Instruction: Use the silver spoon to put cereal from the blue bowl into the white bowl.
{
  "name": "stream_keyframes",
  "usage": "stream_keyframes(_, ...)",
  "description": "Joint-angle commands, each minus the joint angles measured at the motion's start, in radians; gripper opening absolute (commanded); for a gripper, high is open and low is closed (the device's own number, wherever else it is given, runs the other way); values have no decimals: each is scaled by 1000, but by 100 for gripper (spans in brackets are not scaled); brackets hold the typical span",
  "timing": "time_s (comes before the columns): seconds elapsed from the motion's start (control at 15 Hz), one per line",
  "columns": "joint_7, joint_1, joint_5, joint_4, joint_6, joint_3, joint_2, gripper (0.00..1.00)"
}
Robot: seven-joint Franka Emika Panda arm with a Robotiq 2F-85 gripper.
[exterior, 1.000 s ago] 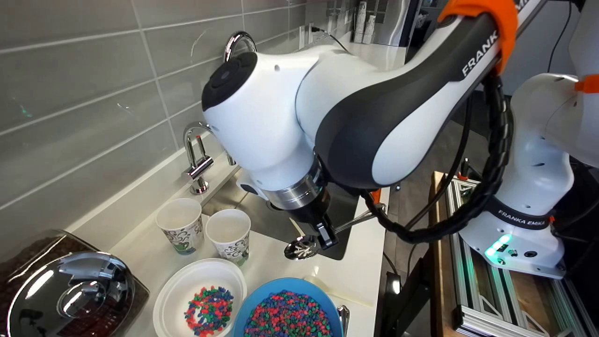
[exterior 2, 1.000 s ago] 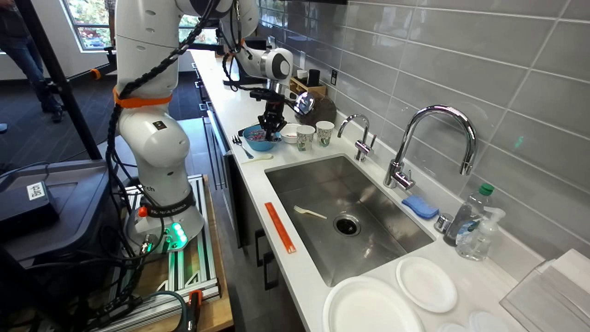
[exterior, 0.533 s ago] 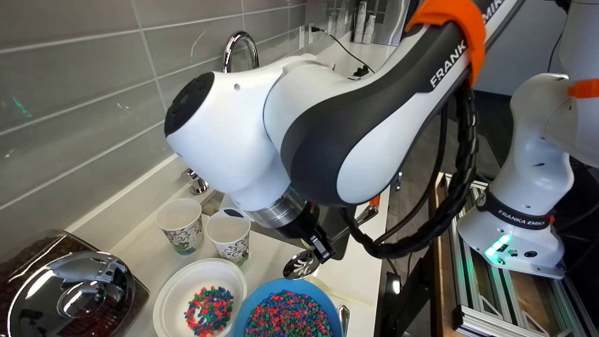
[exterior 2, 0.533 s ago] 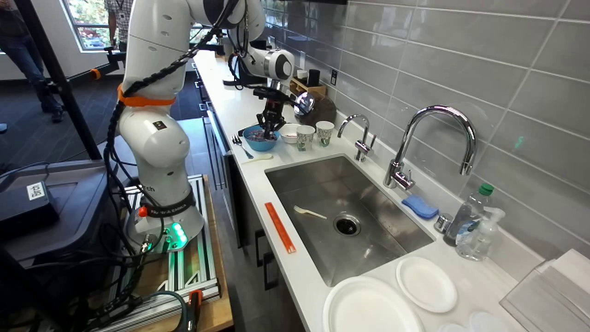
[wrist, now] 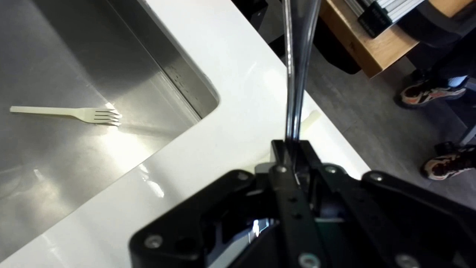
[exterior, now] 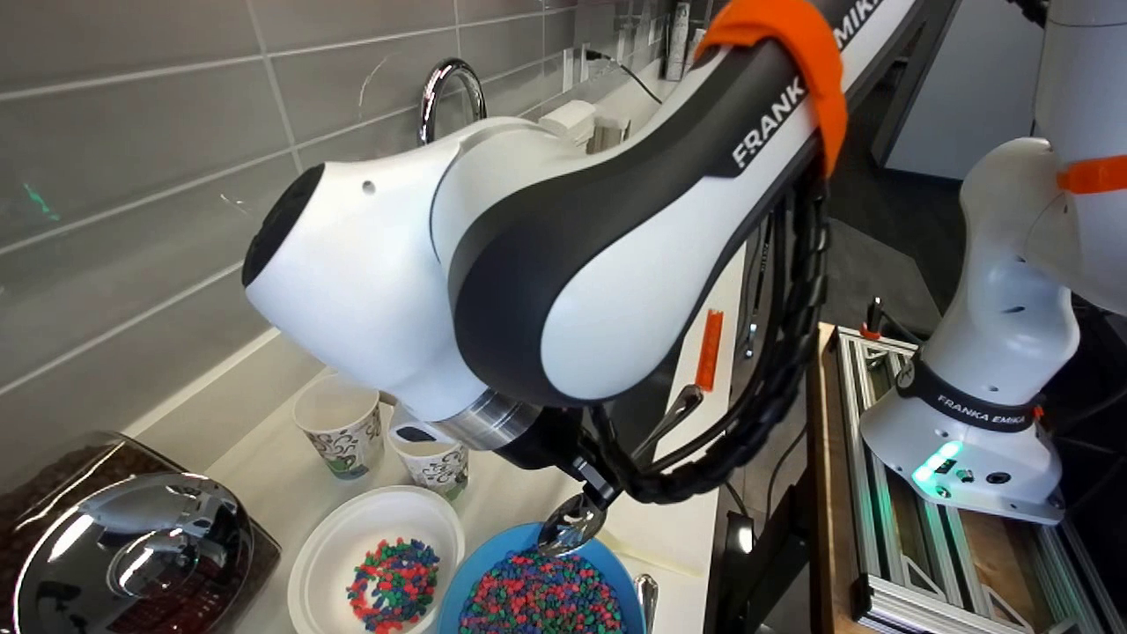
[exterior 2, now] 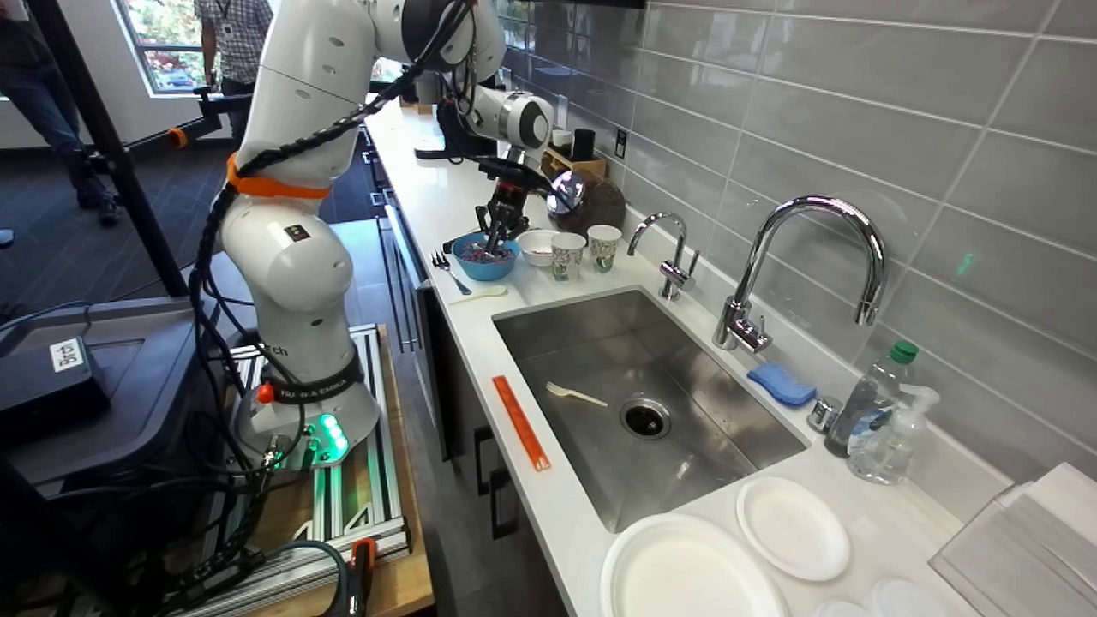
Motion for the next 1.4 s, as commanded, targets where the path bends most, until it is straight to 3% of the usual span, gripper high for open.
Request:
stream_keyframes(0.0,-47,-3,38,107,-110,9,77,3)
stream_keyframes(0.27,-51,5,53,175,-160,7,128,3)
stream_keyframes(0.33,-37,3,37,123,-118,2,89,11)
stream_keyframes(0.67,-38,6,39,152,-120,2,117,11)
stream_keyframes(0.73,-38,6,39,153,-121,2,117,3)
stream_keyframes(0.8,-46,9,36,158,-125,5,123,3)
stream_keyframes(1.33,-69,71,22,281,-296,28,225,3)
